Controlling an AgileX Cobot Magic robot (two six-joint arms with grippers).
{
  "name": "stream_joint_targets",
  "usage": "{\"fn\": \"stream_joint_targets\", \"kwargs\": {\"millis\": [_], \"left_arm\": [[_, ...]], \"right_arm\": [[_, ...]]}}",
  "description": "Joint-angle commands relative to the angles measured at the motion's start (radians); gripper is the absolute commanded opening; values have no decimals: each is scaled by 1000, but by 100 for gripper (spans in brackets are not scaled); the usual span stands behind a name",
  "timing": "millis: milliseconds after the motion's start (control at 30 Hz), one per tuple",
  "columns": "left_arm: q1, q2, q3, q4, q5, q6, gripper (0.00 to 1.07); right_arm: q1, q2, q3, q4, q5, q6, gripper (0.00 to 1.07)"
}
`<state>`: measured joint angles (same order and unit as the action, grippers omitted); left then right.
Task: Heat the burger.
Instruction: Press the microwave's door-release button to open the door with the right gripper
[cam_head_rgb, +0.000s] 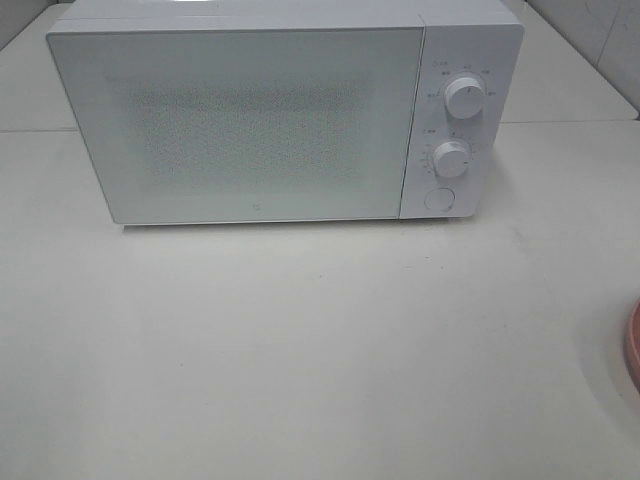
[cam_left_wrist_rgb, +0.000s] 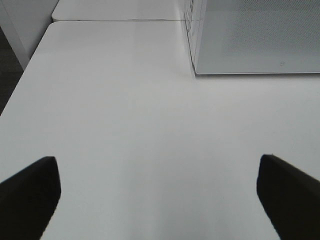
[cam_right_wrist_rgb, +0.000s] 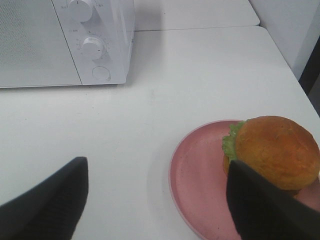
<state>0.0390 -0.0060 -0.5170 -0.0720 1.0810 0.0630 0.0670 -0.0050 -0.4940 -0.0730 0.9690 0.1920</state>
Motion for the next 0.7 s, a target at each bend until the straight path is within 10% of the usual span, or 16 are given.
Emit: {"fn": "stream_joint_targets", "kwargs": {"millis": [33, 700], "left_arm": [[2, -20, 1, -9, -11, 0, 100], [2, -20, 1, -9, -11, 0, 100]], "right_arm": [[-2, -14, -19, 10, -51, 2, 73], [-2, 219, -20, 33, -438, 2, 73]]}}
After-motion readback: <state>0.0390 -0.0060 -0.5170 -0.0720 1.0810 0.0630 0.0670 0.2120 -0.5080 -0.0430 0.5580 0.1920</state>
